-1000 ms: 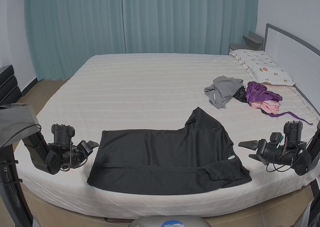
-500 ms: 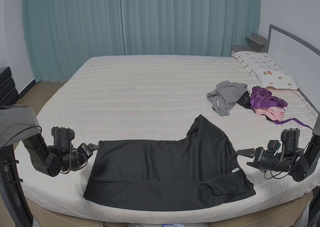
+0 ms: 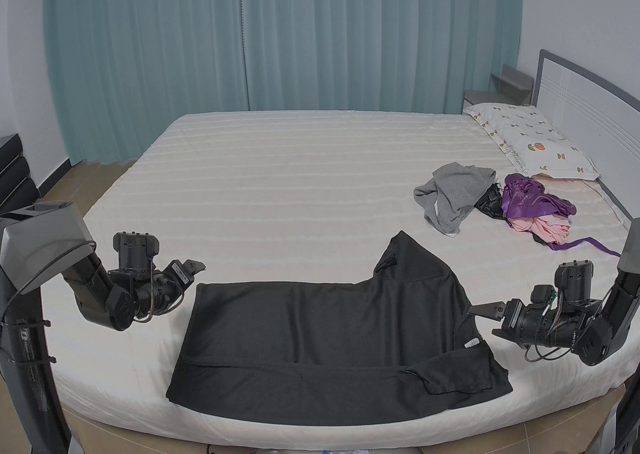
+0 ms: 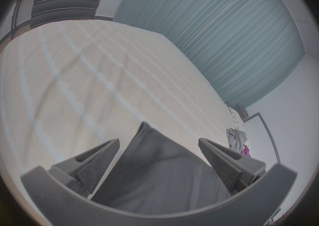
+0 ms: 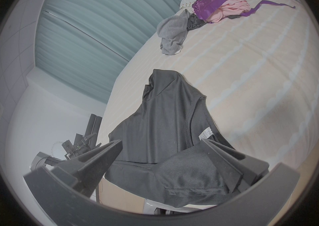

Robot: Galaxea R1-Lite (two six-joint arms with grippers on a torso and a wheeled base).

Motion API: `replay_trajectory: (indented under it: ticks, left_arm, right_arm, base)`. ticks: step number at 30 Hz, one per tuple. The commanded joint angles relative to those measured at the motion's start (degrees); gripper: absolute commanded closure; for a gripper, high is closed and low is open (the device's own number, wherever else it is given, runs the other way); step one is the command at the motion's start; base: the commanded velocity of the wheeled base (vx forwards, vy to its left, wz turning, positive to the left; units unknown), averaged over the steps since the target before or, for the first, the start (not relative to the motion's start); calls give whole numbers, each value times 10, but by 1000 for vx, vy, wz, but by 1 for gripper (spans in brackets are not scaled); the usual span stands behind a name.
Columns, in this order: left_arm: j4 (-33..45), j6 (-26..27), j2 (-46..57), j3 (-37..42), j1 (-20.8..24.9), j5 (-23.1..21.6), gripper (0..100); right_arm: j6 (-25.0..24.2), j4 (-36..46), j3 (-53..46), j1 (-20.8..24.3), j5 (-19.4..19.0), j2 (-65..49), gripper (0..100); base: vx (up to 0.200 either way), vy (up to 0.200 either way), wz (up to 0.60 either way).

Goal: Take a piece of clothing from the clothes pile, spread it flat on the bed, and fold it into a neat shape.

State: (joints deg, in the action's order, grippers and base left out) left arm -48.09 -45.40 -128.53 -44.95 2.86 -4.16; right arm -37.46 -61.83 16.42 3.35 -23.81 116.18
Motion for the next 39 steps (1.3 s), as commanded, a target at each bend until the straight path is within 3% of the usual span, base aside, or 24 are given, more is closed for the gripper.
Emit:
replay_trajectory:
  ticks: [1, 4, 6, 10, 29, 34, 39]
  left_arm:
    - [57, 23, -96, -151, -1, 0, 0]
    - [105, 40, -121, -217, -1, -2, 0]
    - [138, 55, -149, -286, -3, -34, 0]
    - [161, 86, -161, -327, -17, -80, 0]
    - [157, 100, -173, -289, -23, -90, 0]
    - [146, 99, -149, -255, -22, -120, 0]
    - [146, 100, -154, -255, -21, -119, 0]
  right_arm:
    - [0, 0, 5, 10, 19, 25, 0]
    - [-1, 0, 5, 16, 20, 25, 0]
    - [-1, 0, 4, 17, 20, 26, 0]
    - [-1, 0, 2, 25, 24, 28, 0]
    - [0, -29, 0, 25, 34, 60, 0]
    - [0, -29, -2, 25, 34, 60, 0]
    - [0, -29, -2, 25, 34, 61, 0]
  base:
    - [0, 0, 0]
    - [0, 0, 0]
    - [0, 0, 0]
    - [0, 0, 0]
    - [0, 0, 0]
    - [0, 0, 0]
    - [0, 0, 0]
